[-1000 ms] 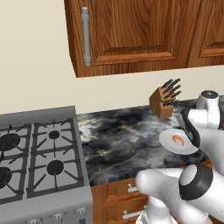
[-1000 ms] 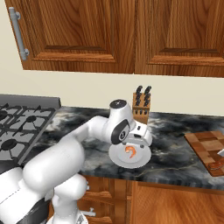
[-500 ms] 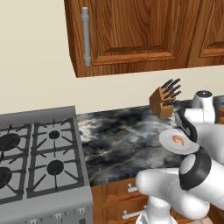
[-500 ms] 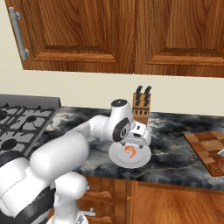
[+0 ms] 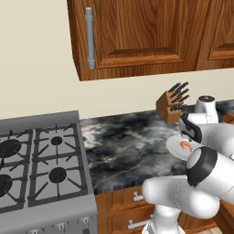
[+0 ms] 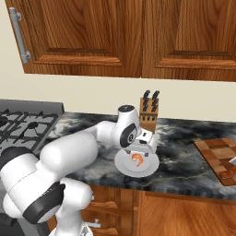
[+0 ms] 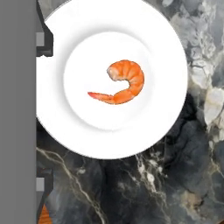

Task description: Pick up the knife from the drawer and place it on the cutting board. Then place the meat from the plate to the cutting board.

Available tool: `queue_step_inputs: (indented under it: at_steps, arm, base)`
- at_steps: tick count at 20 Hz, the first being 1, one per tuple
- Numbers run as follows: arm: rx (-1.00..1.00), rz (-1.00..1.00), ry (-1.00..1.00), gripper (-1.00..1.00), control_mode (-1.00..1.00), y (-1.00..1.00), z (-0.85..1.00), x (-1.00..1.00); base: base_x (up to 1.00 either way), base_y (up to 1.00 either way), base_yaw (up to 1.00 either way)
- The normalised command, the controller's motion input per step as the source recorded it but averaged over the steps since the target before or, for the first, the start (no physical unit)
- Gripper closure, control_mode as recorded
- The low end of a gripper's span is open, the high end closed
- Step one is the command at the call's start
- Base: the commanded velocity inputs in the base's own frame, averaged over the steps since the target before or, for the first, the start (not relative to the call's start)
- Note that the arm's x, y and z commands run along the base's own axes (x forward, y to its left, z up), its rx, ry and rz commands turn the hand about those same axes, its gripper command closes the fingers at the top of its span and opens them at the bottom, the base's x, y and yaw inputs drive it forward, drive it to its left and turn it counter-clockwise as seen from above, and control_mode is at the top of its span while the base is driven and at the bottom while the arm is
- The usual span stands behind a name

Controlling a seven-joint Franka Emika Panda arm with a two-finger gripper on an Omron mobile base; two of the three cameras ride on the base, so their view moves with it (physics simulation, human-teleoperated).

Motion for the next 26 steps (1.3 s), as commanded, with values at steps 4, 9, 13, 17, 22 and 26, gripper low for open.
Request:
queue_step_inputs:
  at_steps: [4,9,13,17,22,26]
  arm:
    - [0.01,0.0,0.01,-1.0,-1.0,0.0,-0.23,0.23]
    - [0.0,0.0,0.01,-1.0,-1.0,0.0,-0.24,0.26]
    - [0.0,0.0,0.01,-1.0,-1.0,0.0,-0.26,0.25]
    - [0.0,0.0,0.01,-1.0,-1.0,0.0,-0.26,0.2]
    - [0.0,0.0,0.02,-1.0,-1.0,0.0,-0.26,0.15]
    - [0.0,0.0,0.02,-1.0,-1.0,0.0,-0.23,0.13]
  base:
    - [0.0,0.0,0.0]
    - [0.0,0.0,0.0]
    - [0.0,0.0,0.0]
    - [0.0,0.0,0.0]
    - [0.0,0.0,0.0]
    - [0.0,0.0,0.0]
